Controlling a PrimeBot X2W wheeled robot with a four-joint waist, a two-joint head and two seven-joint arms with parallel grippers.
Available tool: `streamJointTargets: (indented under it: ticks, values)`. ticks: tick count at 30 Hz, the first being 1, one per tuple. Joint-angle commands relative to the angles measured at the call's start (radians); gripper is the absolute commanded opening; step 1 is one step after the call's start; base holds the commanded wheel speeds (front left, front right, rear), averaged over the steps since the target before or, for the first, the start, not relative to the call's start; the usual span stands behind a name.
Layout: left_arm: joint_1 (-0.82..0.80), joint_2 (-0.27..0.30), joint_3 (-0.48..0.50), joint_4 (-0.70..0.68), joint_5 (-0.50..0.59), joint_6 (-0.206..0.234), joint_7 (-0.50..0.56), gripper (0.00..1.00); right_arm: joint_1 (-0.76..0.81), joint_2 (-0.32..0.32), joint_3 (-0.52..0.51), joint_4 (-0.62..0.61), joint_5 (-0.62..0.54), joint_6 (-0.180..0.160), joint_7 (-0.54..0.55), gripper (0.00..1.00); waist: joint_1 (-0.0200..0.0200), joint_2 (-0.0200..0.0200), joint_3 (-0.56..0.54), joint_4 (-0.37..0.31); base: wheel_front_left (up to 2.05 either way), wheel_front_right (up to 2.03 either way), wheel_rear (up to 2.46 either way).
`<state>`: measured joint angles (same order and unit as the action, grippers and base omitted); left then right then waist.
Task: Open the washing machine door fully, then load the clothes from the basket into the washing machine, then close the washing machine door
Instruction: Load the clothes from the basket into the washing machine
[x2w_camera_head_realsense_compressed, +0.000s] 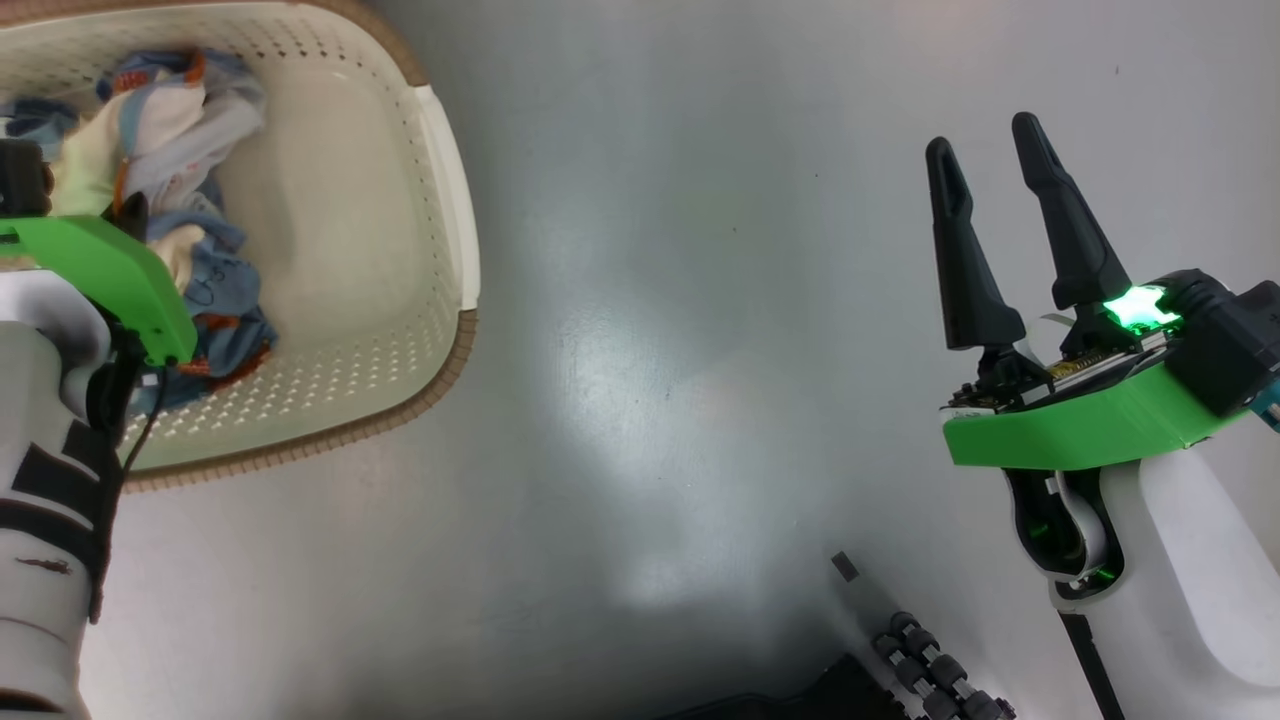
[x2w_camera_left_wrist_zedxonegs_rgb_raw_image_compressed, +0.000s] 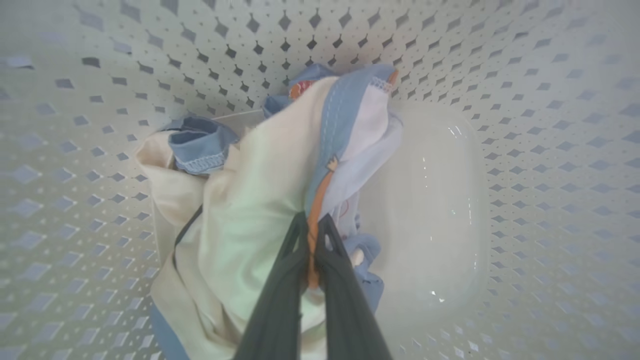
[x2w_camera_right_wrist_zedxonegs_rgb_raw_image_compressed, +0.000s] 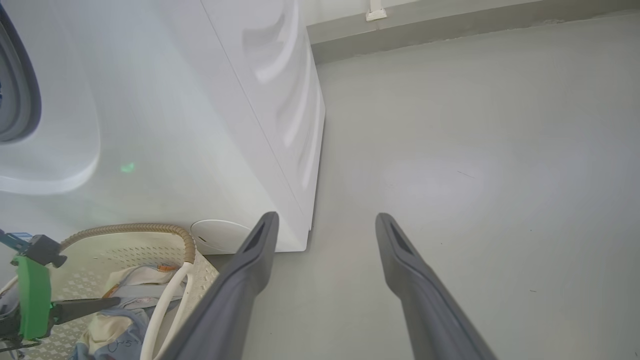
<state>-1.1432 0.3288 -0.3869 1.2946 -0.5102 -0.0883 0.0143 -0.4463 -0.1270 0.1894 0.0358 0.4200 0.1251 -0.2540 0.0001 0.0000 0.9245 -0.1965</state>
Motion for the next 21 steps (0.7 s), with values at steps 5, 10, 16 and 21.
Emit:
streamJointTargets:
  ticks: [5, 10, 16, 21]
  values:
    - [0.043, 0.016, 0.033, -0.004, -0.038, -0.016, -0.098, 0.0, 0.036, 0.001, 0.001, -0.022, -0.011, 0.006, -0.008, 1.0, -0.0001, 0.0, -0.043, 0.032, 0.0, 0.0, 0.0]
    - [0.083, -0.012, 0.048, -0.004, -0.068, -0.029, -0.194, 0.0, 0.031, -0.003, -0.005, -0.014, -0.01, 0.006, -0.008, 1.0, -0.0001, 0.0, -0.104, 0.06, 0.0, 0.0, 0.0]
    - [0.155, -0.045, 0.044, -0.012, -0.082, -0.038, -0.259, 0.0, 0.043, -0.009, -0.015, 0.009, 0.001, 0.006, -0.008, 1.0, -0.0001, 0.0, -0.205, 0.081, 0.0, 0.0, 0.0]
    - [0.21, -0.061, 0.044, -0.039, -0.088, -0.041, -0.274, 0.0, 0.071, -0.021, -0.021, 0.028, 0.005, 0.006, -0.008, 1.0, -0.0001, 0.0, -0.282, 0.095, 0.0, 0.0, 0.0]
